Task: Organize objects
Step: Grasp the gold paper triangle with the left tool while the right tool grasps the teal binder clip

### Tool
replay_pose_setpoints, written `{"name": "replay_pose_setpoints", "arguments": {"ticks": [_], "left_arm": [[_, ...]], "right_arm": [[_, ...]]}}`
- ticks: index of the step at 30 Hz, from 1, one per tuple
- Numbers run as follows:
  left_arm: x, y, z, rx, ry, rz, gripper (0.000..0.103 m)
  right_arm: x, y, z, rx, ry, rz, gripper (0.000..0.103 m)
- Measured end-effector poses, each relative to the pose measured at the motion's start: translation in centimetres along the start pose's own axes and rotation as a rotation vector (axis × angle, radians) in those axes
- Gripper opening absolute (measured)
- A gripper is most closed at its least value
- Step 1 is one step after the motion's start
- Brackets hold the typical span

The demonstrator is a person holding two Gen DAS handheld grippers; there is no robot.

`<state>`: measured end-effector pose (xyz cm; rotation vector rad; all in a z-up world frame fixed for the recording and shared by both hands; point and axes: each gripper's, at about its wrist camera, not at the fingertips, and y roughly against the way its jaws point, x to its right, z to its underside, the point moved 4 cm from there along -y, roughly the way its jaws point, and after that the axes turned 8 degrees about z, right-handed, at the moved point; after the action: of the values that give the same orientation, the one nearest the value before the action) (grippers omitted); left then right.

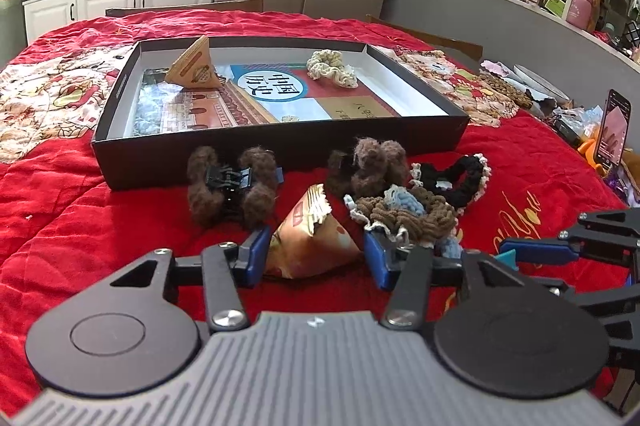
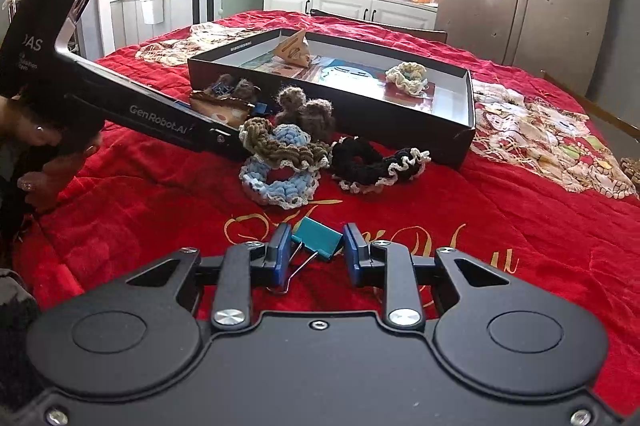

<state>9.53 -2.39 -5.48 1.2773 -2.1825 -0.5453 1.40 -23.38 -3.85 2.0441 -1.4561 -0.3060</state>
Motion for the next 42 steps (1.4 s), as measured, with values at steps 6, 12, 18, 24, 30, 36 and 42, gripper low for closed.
{"name": "replay_pose_setpoints", "arguments": {"ticks": [6,12,18,24,30,36,42], "left_arm": [[0.1,0.9,0.3,-0.004,-0.007,0.001,0.054],[0.4,1.8,0.2,0.008,-0.023,-0.001,0.054],[0.7,2.7,-0.1,0.022,-0.034,0.001,0.054],[1.1,3.4,-0.5,0.039,-0.045,0.005,0.054],[1.5,3.9,-0.8,0.053,-0.057,0.009,0.054],[1.6,4.2,-1.1,0.064,-0.06,0.01,0.054],[1.6,4.4,-1.3,0.07,-0.064,0.011,0.054]], "right_arm": [[0.3,0.4,-0.4,0.017,-0.01,-0.001,0.027],[0.7,0.9,-0.7,0.037,-0.023,0.001,0.027],[1.1,1.3,-1.1,0.054,-0.04,0.003,0.027],[1.3,1.8,-1.6,0.075,-0.044,0.005,0.027],[1.5,2.2,-2.2,0.095,-0.044,0.008,0.027],[1.6,2.4,-2.9,0.116,-0.046,0.008,0.027],[1.6,2.6,-3.8,0.142,-0.037,0.009,0.027]]}}
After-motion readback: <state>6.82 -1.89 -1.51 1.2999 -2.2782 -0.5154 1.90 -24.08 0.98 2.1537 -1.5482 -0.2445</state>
